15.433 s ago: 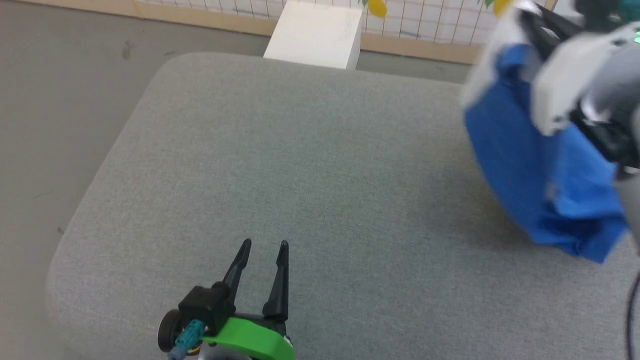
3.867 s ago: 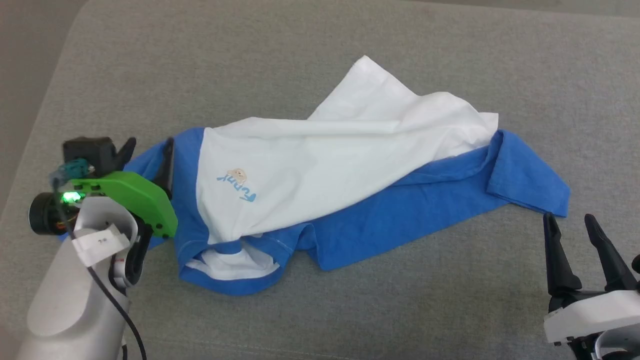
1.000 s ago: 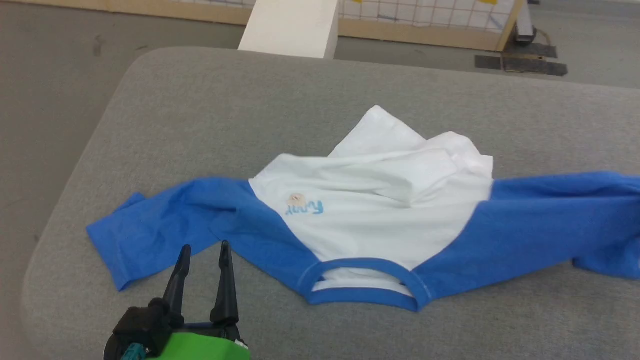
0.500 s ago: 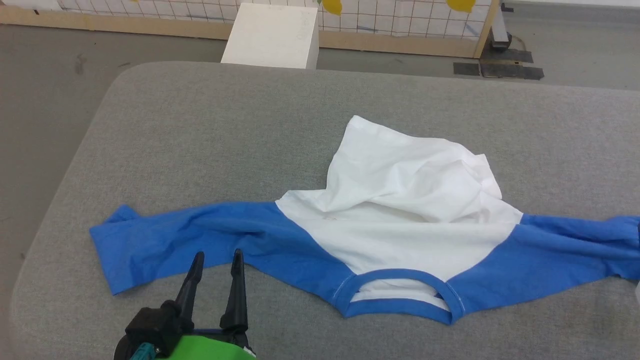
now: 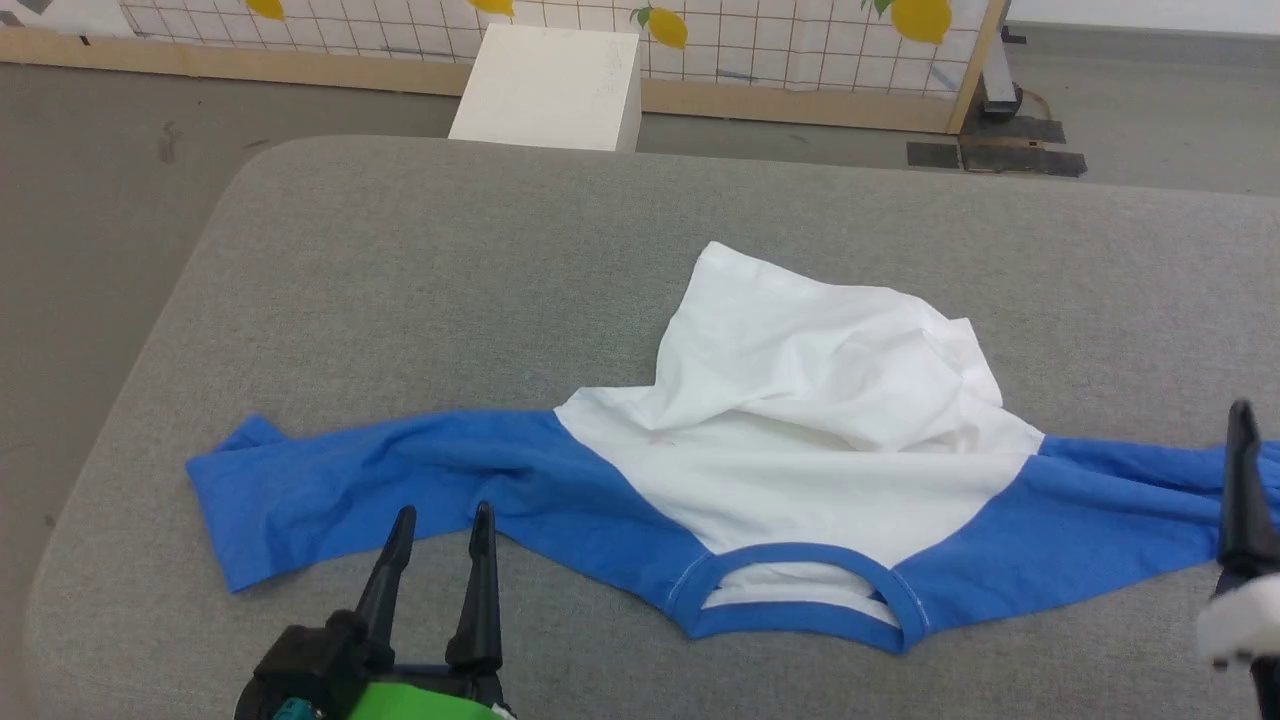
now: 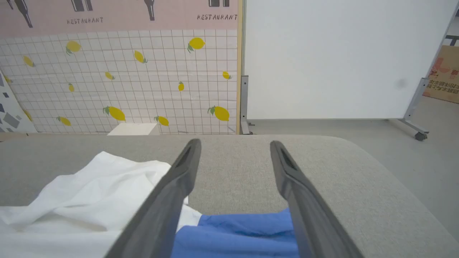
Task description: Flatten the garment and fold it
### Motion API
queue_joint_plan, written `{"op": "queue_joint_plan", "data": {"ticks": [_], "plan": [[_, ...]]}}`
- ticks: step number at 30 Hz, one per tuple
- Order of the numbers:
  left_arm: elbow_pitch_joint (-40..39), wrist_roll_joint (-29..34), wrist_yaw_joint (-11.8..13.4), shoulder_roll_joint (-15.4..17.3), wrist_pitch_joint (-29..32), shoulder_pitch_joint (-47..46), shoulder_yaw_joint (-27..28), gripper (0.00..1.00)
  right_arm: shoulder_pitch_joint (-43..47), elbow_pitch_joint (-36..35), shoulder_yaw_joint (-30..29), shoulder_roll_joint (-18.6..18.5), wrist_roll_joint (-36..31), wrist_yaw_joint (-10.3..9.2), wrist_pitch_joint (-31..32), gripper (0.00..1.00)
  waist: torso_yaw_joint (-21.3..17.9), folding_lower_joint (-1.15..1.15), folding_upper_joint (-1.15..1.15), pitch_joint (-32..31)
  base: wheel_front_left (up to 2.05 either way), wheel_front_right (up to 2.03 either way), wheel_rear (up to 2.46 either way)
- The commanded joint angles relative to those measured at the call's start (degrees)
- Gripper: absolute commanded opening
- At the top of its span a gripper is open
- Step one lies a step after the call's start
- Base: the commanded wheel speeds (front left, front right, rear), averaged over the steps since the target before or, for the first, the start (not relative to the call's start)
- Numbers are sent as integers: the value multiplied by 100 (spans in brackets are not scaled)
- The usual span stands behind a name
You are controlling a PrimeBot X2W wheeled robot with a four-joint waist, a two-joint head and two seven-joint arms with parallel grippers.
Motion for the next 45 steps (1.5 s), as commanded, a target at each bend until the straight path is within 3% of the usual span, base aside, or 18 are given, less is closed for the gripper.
{"op": "queue_joint_plan", "data": {"ticks": [1, 11, 16, 25, 44, 45], "plan": [[23, 9, -26, 27, -49, 108, -18, 100, 262, -124, 52, 69, -59, -9, -118, 100, -9, 0, 0, 8, 0, 0, 0], [167, 262, -2, 150, 161, 325, -180, 100, 1218, 121, 451, 162, 581, -9, -715, 100, -227, 0, 0, 121, 0, 0, 0], [254, 309, -132, 347, 1507, 105, -549, 100, 1103, 219, 512, 163, 540, -9, -803, 100, -304, 0, 0, 177, 0, 0, 0], [552, 648, -395, 719, 3016, -733, -1093, 100, 918, 246, 640, 164, 580, -9, -814, 100, -403, 0, 0, 479, 0, 0, 0], [2083, 630, -586, 868, 3613, -1996, -1377, 100, 676, 151, 716, 164, 613, -9, -737, 100, -621, 0, 0, 1077, 0, 0, 0], [2182, 599, -601, 870, 3671, -2020, -1425, 45, 665, 148, 715, 164, 618, -9, -731, 100, -621, 0, 0, 1085, 0, 0, 0]]}}
